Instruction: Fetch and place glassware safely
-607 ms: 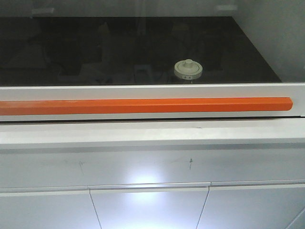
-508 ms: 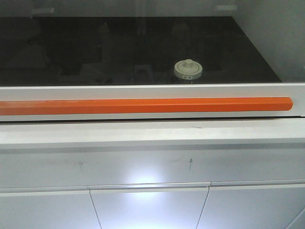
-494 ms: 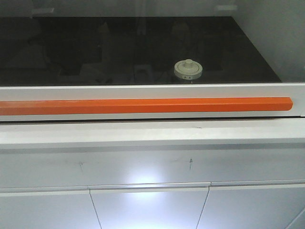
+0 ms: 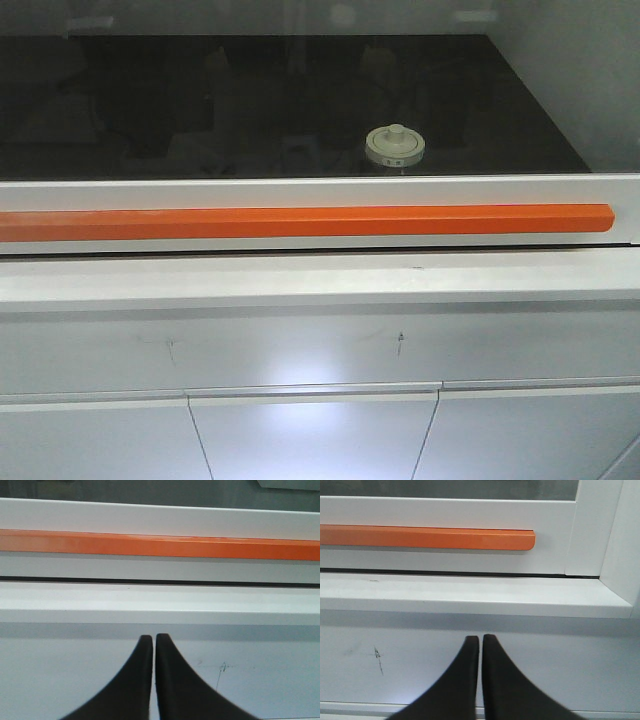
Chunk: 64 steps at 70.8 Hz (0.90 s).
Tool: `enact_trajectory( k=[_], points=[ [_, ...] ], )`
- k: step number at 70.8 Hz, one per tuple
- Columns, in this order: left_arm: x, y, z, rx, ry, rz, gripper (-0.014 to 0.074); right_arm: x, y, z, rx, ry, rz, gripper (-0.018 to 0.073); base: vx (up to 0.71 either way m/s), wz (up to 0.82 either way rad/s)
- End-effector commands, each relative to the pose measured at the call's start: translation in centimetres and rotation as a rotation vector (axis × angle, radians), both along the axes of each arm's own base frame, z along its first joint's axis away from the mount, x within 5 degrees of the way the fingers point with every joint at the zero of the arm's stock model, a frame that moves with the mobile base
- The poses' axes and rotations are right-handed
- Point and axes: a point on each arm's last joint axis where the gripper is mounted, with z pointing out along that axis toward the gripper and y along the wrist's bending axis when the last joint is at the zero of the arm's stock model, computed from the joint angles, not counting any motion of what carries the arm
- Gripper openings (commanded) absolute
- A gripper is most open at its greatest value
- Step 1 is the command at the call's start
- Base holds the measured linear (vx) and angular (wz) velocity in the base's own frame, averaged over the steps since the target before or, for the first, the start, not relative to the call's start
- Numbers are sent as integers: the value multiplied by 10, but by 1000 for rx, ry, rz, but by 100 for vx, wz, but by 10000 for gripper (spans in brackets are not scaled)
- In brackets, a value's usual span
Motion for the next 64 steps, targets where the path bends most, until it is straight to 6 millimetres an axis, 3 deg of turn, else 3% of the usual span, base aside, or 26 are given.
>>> enact_trajectory(
  k=[1,64],
  points=[
    [1,0,-3,-16,-50,-3,-7,1,0,1,-13,-66,-2,-3,0,0],
    [1,0,3,-18,-110,-2,-7,1,0,5,-13,-104,-1,-3,0,0]
  ],
)
